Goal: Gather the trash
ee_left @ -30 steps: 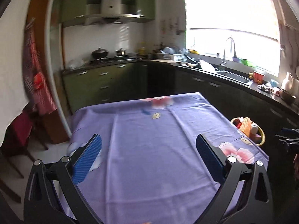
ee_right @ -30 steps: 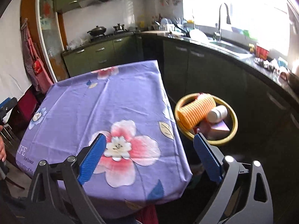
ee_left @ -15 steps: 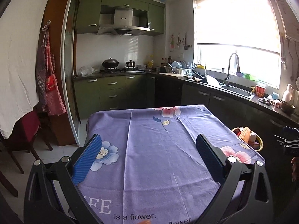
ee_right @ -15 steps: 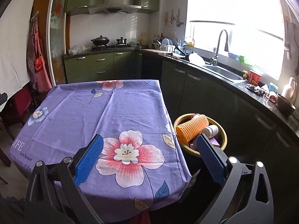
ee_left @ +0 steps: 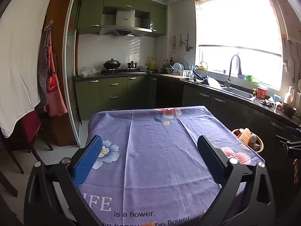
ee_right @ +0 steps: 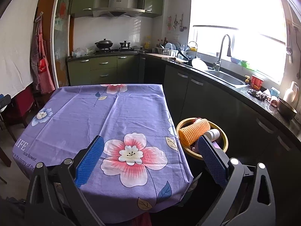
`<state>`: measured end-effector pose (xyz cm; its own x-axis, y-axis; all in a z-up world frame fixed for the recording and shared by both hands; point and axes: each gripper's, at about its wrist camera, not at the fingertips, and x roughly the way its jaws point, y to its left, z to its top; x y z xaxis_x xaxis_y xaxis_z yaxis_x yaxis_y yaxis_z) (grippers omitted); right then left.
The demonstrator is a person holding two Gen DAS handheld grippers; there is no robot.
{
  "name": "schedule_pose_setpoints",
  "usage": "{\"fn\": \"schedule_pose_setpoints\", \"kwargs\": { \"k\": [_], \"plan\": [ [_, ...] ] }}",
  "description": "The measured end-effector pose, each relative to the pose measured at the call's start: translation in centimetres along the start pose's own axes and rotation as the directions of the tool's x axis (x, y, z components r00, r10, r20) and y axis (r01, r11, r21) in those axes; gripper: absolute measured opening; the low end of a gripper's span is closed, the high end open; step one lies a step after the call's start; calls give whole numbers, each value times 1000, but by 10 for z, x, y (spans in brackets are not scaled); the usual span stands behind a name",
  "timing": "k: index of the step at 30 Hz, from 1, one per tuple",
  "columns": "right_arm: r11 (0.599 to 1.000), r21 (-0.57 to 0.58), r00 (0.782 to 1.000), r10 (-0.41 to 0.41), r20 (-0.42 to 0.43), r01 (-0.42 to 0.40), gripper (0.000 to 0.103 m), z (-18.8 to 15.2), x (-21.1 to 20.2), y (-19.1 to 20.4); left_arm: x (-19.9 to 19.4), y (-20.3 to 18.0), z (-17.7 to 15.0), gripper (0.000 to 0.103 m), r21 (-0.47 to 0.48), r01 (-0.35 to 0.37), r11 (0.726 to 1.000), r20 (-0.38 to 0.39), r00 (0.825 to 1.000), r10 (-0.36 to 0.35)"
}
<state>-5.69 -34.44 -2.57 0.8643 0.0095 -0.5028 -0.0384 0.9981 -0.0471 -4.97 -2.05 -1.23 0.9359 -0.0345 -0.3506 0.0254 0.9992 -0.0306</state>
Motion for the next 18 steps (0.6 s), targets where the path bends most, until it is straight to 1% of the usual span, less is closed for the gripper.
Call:
{"fn": "schedule_pose_setpoints", "kwargs": {
  "k": [4, 8, 18],
  "plan": [
    [1000, -4, 1000, 6, 1, -6, 98, 1, 1, 0, 1, 0, 0, 96, -5, 3, 1000, -4, 1000, -3],
    [1000, -2, 1000, 6, 2, -6, 98, 1, 1, 0, 0, -2, 1, 96, 3, 23, 1000, -3, 1000, -23],
    [1000, 3, 1000, 6, 3, -6, 98, 1, 1, -1, -2, -11, 3, 96, 26, 36, 999, 8, 999, -37]
  ]
}}
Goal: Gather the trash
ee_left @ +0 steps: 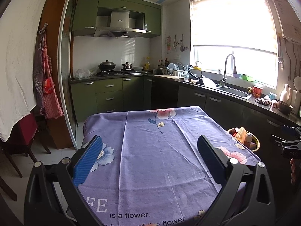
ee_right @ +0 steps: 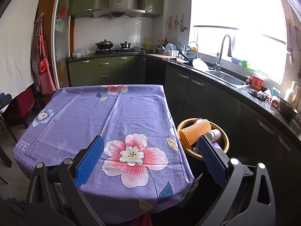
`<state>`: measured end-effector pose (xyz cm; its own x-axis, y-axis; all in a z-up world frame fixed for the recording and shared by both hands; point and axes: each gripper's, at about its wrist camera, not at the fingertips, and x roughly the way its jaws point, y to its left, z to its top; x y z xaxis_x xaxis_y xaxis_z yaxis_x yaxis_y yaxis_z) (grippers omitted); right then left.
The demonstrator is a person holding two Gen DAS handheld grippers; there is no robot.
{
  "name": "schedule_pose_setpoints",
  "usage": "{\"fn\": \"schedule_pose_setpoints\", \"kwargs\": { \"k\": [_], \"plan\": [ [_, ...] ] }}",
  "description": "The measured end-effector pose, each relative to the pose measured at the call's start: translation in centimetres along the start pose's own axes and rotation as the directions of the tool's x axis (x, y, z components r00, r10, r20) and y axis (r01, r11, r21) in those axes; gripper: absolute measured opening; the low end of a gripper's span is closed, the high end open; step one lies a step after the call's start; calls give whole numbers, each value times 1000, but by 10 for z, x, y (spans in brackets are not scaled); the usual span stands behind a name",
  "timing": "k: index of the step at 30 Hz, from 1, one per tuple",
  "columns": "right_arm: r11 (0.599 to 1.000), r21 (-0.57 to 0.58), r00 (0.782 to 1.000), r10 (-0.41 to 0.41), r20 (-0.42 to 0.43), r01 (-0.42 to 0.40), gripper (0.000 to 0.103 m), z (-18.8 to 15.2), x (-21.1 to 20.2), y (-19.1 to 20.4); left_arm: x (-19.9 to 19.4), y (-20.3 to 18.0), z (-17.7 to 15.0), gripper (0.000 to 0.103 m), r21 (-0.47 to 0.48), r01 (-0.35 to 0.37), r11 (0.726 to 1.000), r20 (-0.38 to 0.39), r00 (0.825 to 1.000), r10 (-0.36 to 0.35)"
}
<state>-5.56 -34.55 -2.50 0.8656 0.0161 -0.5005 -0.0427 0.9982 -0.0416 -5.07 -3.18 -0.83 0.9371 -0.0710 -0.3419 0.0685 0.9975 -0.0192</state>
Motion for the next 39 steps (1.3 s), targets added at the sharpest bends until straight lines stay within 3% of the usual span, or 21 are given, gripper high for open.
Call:
{"fn": "schedule_pose_setpoints", "kwargs": {
  "k": [39],
  "plan": [
    [1000, 8, 1000, 0, -12, 0, 98, -5, 7, 2, 7, -9, -2, 96, 41, 16, 999, -24, 1000, -15]
  ]
}}
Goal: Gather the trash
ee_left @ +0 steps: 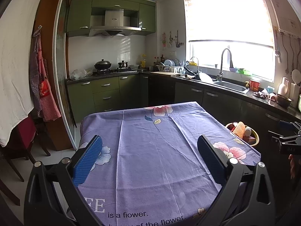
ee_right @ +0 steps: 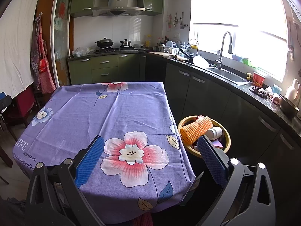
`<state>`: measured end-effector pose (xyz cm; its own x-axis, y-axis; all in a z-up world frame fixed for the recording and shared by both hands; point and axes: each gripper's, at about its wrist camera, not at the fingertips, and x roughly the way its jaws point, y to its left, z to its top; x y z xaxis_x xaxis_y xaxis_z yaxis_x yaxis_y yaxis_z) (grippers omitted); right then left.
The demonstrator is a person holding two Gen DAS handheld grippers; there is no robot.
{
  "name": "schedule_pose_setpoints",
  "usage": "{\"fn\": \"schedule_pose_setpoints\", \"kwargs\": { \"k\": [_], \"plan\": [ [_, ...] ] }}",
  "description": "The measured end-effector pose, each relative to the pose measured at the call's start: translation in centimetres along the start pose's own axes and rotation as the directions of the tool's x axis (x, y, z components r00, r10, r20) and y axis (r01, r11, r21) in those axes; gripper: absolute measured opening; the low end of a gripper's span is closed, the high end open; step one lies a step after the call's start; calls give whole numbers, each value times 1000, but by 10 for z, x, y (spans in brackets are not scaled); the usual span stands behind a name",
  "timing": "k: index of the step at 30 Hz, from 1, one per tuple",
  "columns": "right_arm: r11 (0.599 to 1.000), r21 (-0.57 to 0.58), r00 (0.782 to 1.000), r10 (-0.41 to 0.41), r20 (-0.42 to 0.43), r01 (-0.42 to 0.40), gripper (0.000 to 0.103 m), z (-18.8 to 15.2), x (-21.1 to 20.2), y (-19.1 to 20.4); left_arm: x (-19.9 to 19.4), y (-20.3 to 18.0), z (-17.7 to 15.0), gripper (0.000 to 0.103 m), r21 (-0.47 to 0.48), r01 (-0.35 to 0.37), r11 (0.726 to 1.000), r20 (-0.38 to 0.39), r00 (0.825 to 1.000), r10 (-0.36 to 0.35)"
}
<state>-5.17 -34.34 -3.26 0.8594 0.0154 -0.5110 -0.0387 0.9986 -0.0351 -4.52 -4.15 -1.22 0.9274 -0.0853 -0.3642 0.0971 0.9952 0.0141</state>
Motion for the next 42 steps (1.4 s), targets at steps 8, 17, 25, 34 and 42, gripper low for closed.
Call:
{"fn": "schedule_pose_setpoints", "kwargs": {
  "k": [8, 17, 25, 34, 42],
  "plan": [
    [1000, 0, 1000, 1, -1, -1, 98, 0, 0, -1, 0, -2, 1, 96, 4, 5, 1000, 0, 1000, -5],
    [1000, 1, 1000, 0, -1, 0, 98, 1, 0, -1, 1, -1, 3, 96, -2, 23, 1000, -2, 1000, -23],
    [1000, 2, 1000, 2, -2, -2, 98, -1, 1, 0, 3, -1, 3, 96, -6, 28, 1000, -10, 1000, -28],
    [1000, 4, 1000, 3, -11, -3, 98, -4, 4, 2, 5, -5, 2, 96, 4, 27, 1000, -14, 1000, -27],
    [1000, 8, 1000, 3, -16, -3, 98, -3, 7, 1, 10, -6, 1, 96, -6, 56, 998, -27, 998, -56]
  ]
}}
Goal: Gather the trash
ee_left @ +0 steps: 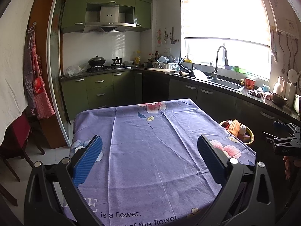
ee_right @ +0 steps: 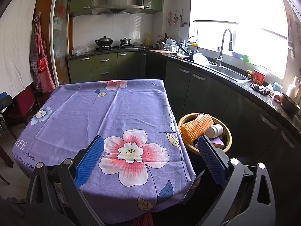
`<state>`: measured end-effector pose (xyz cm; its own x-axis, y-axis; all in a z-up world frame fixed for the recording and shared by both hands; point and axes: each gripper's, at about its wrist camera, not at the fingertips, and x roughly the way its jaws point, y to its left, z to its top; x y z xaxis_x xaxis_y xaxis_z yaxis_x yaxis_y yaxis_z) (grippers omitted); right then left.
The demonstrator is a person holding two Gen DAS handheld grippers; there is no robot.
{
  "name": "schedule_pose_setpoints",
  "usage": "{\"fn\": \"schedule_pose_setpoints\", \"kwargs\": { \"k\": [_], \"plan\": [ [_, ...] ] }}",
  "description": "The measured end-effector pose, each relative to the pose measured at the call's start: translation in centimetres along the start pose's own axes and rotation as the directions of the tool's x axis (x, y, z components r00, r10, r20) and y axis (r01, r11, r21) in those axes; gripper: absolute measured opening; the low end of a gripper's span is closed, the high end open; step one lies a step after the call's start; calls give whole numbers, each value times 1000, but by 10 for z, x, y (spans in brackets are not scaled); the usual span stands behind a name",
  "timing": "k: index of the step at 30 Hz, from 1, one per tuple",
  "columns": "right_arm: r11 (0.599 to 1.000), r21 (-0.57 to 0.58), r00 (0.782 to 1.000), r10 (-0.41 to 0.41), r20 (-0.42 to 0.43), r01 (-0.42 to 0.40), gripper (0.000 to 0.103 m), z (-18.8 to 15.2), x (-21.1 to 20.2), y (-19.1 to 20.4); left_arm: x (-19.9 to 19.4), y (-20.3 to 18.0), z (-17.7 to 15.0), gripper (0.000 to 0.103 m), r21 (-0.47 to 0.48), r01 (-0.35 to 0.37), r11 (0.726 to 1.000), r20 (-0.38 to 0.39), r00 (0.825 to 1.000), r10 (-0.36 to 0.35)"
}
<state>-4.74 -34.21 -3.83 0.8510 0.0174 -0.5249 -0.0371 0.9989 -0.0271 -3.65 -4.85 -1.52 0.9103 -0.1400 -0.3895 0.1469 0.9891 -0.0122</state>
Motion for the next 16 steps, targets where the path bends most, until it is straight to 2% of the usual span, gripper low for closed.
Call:
{"fn": "schedule_pose_setpoints", "kwargs": {
  "k": [3, 6, 11, 16],
  "plan": [
    [1000, 1, 1000, 0, -2, 0, 98, 0, 1, -1, 2, 2, 0, 96, -10, 15, 1000, 8, 1000, -14],
    [1000, 3, 1000, -1, -4, 1, 98, -1, 2, 0, 5, 2, 0, 96, -10, -1, 1000, 4, 1000, 1],
    [1000, 8, 1000, -5, -14, 5, 98, -1, 6, -2, 19, 3, 0, 96, -9, -29, 1000, -41, 999, 29],
    [1000, -2, 999, -1, -34, 1, 98, 3, 20, 0, 58, 18, 5, 96, -17, -40, 999, -128, 991, 37]
  ]
}}
